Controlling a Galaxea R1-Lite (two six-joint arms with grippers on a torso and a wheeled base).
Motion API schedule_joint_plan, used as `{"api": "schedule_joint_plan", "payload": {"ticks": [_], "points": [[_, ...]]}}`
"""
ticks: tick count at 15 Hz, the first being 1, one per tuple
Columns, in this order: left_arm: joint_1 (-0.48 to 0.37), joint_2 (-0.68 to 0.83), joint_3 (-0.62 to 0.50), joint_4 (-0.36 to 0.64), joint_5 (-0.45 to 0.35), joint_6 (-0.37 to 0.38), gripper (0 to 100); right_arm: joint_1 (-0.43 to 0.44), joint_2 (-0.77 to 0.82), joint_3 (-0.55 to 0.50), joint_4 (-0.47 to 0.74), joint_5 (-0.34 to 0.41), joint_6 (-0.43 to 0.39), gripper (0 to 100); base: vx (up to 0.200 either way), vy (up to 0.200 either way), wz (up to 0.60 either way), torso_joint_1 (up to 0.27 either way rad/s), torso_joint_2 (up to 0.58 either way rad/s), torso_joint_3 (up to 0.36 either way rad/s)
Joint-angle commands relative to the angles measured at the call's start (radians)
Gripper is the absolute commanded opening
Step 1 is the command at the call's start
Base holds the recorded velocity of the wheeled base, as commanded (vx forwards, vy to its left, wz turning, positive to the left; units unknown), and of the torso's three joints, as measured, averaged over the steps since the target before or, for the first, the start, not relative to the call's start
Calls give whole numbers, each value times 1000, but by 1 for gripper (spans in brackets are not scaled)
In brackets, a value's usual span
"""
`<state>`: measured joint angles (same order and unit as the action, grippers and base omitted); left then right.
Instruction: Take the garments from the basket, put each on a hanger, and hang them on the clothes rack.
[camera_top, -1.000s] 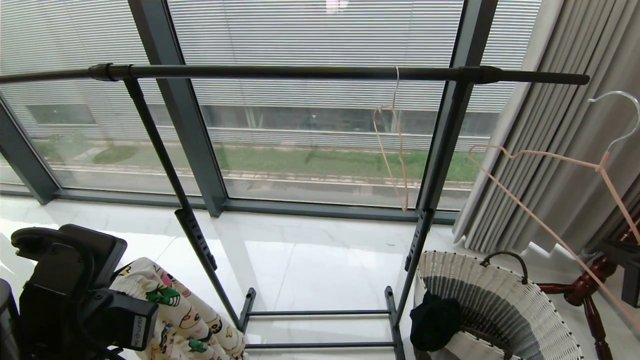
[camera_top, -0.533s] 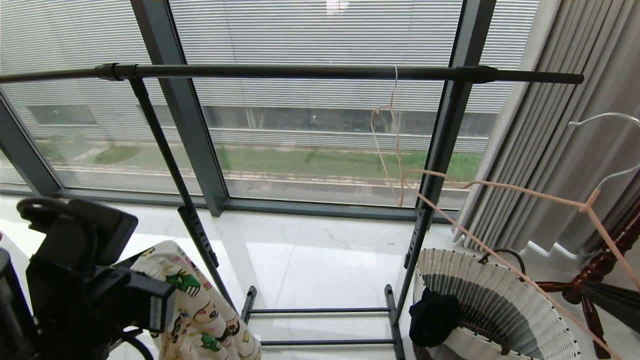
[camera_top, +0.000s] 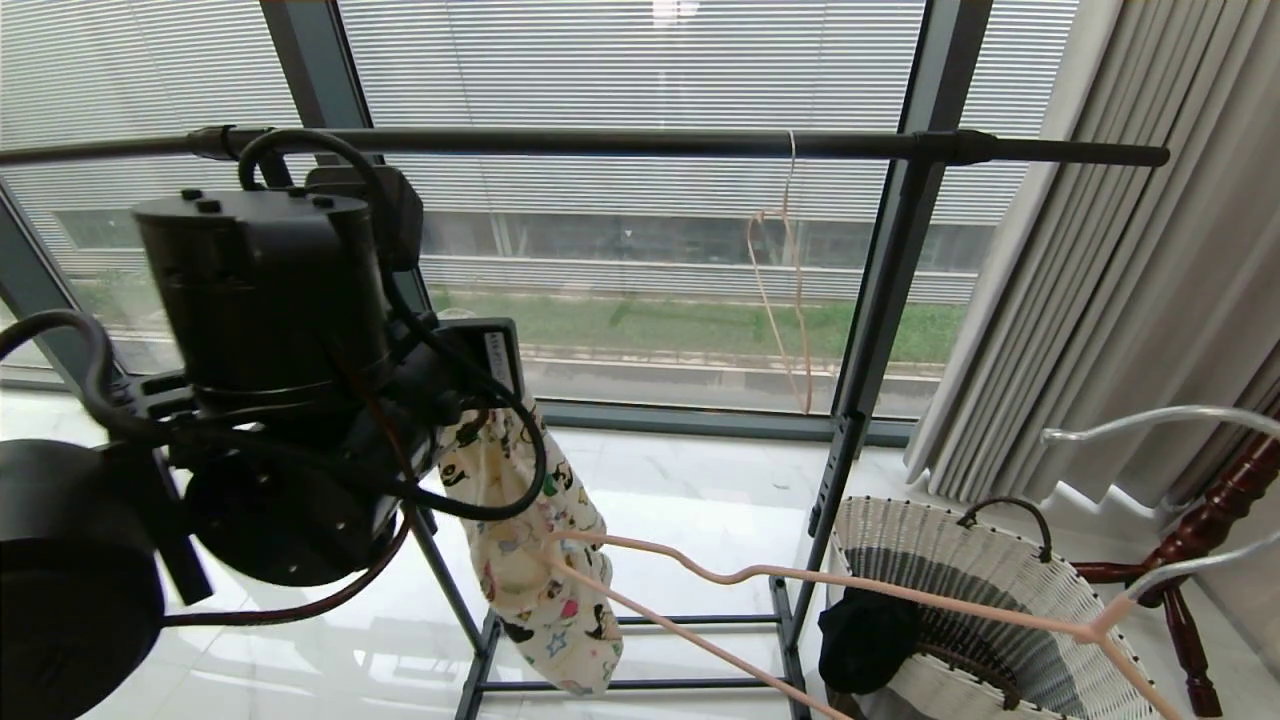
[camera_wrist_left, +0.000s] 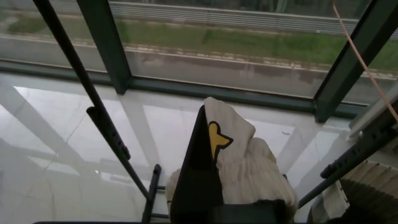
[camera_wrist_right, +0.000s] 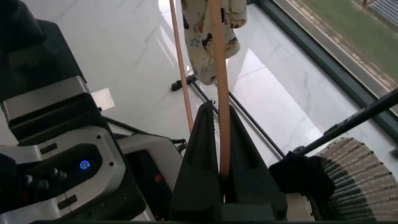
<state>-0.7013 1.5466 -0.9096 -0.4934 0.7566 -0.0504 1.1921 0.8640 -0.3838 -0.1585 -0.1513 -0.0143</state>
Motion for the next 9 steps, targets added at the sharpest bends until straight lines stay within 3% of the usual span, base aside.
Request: {"api": "schedule_joint_plan", "payload": {"ticks": [1,4,9], "points": [[-17,84,-51,1,3,-3,0,18,78,0,-42,-1,7,0,0,0,0,0,0,0],[-35,89,-49,26,4,1,0,4,201,17,-193,-2,76,0,0,0,0,0,0,0],[-34,69,-55,139,1,1,0,-54,245,22,-250,-4,134,0,0,0,0,0,0,0]]}}
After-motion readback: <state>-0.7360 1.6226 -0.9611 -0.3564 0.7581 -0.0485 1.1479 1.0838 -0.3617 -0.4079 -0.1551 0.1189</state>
